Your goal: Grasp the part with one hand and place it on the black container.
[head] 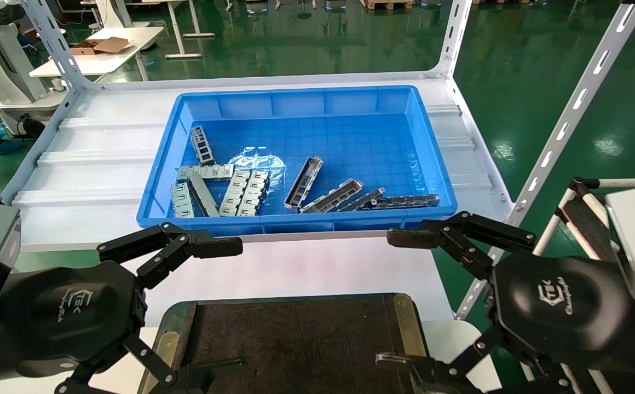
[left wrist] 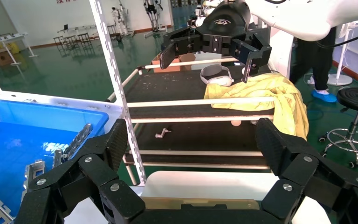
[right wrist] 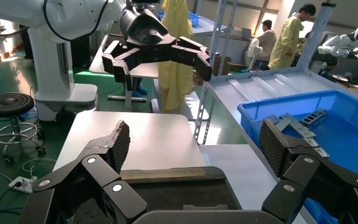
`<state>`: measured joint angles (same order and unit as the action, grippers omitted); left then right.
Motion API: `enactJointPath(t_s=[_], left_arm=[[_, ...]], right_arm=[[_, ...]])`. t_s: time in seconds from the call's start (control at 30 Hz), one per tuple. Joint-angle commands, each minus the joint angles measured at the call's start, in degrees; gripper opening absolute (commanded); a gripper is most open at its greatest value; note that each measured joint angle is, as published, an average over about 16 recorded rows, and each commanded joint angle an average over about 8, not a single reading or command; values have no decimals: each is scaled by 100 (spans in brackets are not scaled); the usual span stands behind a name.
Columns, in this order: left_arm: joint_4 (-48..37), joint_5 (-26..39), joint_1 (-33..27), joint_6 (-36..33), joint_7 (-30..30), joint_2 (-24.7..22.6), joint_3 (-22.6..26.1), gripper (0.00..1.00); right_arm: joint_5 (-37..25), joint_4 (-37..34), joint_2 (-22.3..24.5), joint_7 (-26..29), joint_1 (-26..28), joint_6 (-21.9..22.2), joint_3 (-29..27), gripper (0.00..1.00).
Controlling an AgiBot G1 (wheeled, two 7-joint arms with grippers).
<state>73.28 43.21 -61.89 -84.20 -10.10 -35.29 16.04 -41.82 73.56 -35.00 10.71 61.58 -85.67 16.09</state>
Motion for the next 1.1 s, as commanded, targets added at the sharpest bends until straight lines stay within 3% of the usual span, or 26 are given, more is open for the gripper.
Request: enactJointPath(t_s=[0.03, 0.6, 1.1], left_arm=[[-3, 11, -2, 10, 14, 7, -6, 100], [-548, 908, -505, 957, 42, -570, 266, 100], [-2287, 2390, -1680, 2899, -68, -2419, 949, 100]], right_arm=[[-3, 1, -2, 2, -1, -2, -4, 100], [0, -4, -1, -2, 3, -3, 2, 100], [4, -4, 2, -5, 4, 0, 8, 100]])
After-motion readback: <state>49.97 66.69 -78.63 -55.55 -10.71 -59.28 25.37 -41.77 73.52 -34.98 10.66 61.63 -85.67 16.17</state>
